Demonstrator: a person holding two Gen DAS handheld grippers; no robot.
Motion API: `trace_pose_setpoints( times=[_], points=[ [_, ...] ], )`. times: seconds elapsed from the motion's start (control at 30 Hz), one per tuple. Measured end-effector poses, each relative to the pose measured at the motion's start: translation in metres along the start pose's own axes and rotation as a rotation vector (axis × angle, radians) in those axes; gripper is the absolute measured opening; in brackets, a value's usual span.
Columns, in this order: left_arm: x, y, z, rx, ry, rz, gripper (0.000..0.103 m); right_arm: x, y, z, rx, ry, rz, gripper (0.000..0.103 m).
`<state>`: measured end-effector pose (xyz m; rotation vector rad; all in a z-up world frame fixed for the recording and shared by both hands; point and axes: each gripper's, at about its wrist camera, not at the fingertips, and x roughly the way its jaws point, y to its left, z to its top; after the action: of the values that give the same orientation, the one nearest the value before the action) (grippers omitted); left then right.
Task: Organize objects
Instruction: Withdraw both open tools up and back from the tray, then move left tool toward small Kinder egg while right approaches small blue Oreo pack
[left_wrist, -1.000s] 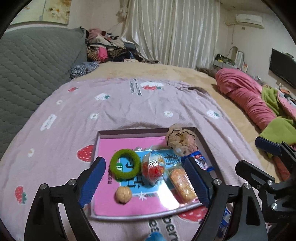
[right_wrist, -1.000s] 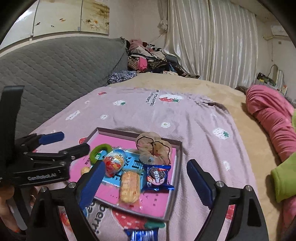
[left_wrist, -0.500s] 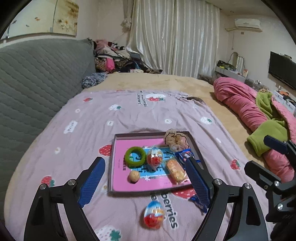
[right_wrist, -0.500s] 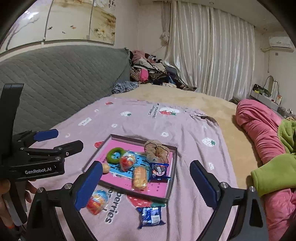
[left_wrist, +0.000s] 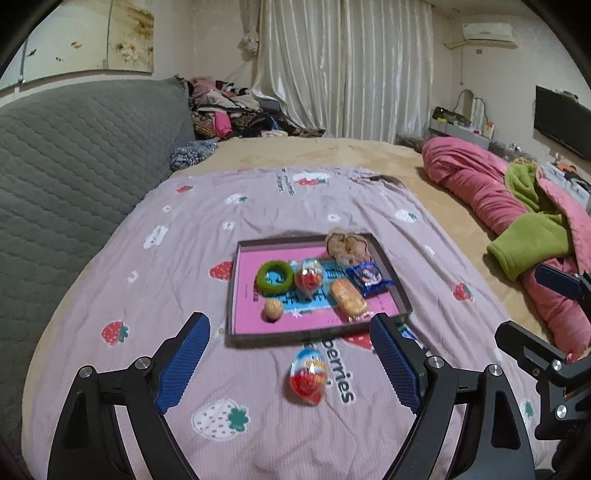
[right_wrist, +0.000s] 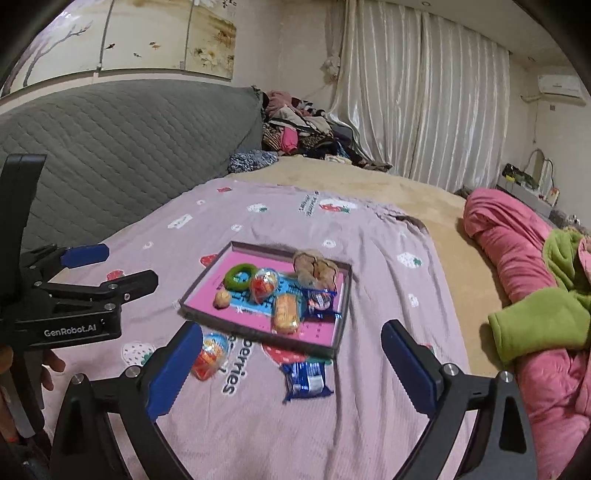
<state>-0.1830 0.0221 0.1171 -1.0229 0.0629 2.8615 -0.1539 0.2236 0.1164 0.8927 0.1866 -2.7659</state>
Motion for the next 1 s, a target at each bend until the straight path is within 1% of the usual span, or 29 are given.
trace_pose_setpoints(
  times=[0.07, 0.17, 0.33, 0.63, 0.77, 1.0],
  points=[
    [0.002, -0.002, -0.006, 0.002, 0.007, 0.003, 0.089, 0.0, 0.0, -0.007, 0.008, 0.01, 0.012, 0.098],
    [0.009, -0.005, -0.018, 0.002, 0.031, 0.003, 0.089, 0.004, 0.0, -0.017, 0.005, 0.031, 0.007, 0.098],
    [0.024, -0.007, -0.035, 0.005, 0.065, 0.004, 0.089, 0.02, -0.005, -0.03, -0.001, 0.069, -0.01, 0.098],
    [0.061, -0.008, -0.057, 0.002, 0.125, 0.004, 0.089, 0.054, -0.021, -0.055, 0.044, 0.12, -0.017, 0.098],
    [0.078, -0.009, -0.067, -0.016, 0.161, -0.028, 0.089, 0.069, -0.018, -0.061, 0.023, 0.145, -0.024, 0.098],
    [0.1, -0.013, -0.076, -0.018, 0.186, -0.026, 0.089, 0.088, -0.015, -0.071, -0.001, 0.17, -0.033, 0.098]
  ],
)
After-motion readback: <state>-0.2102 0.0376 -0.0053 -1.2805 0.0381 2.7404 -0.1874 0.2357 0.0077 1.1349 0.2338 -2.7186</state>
